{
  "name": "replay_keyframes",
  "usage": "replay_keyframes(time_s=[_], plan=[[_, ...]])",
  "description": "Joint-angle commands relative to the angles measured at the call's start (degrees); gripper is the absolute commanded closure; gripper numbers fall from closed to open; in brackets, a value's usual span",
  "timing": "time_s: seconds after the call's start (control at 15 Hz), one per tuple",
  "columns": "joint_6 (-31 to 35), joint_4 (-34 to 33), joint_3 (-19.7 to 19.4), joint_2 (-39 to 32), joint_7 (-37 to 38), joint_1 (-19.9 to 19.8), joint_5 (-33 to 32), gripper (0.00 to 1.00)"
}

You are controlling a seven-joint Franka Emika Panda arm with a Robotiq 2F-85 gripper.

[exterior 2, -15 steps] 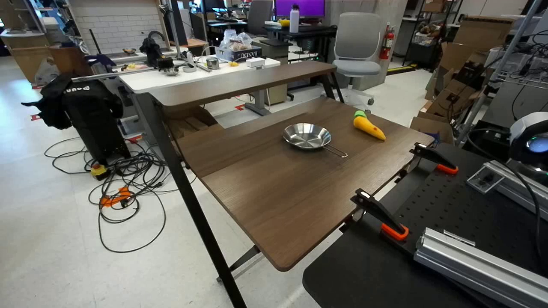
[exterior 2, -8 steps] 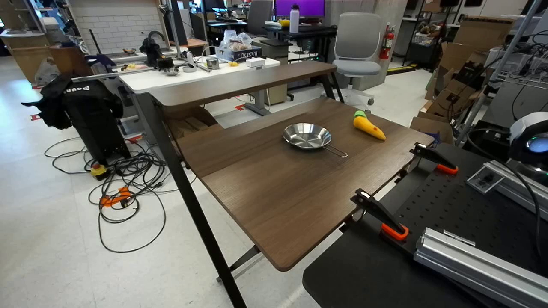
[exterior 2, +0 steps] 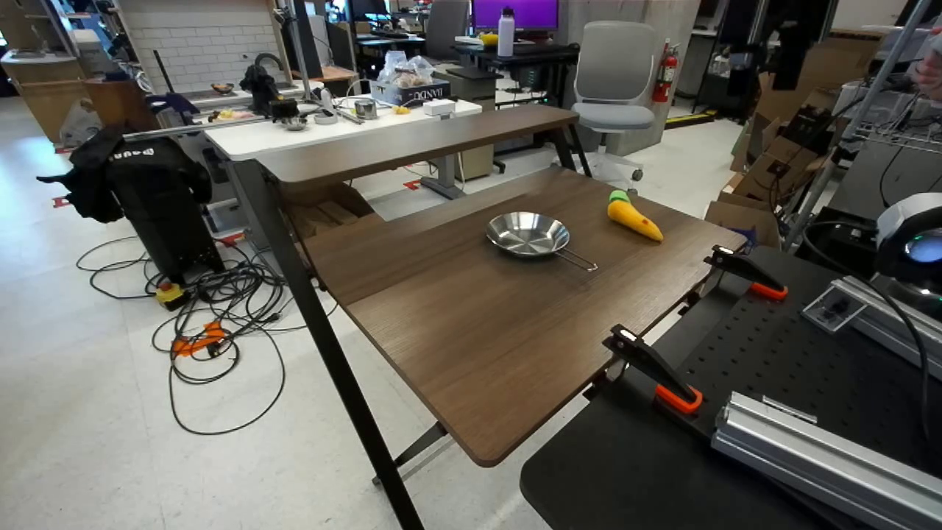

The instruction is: Put the carrot plushie in the pan

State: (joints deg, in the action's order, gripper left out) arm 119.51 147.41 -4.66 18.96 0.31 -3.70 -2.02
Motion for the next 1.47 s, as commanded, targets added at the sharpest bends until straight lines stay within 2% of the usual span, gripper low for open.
replay_keyframes(time_s=[0.0,0.33,0.67,1.0,1.4], plan=[[4.2,-2.2,-1.4,-7.9,-1.6,-1.7,-0.5,0.00],[8.6,-6.0,-3.1,-17.8,-2.4,-3.5,-0.8,0.00],[9.3,-14.0,-4.0,-27.1,-2.7,-4.6,-1.2,0.00],[9.3,-21.6,-4.0,-34.7,-2.2,-4.3,-2.9,0.00],[10.9,-27.3,-3.8,-42.2,-1.7,-3.6,-6.0,0.00]])
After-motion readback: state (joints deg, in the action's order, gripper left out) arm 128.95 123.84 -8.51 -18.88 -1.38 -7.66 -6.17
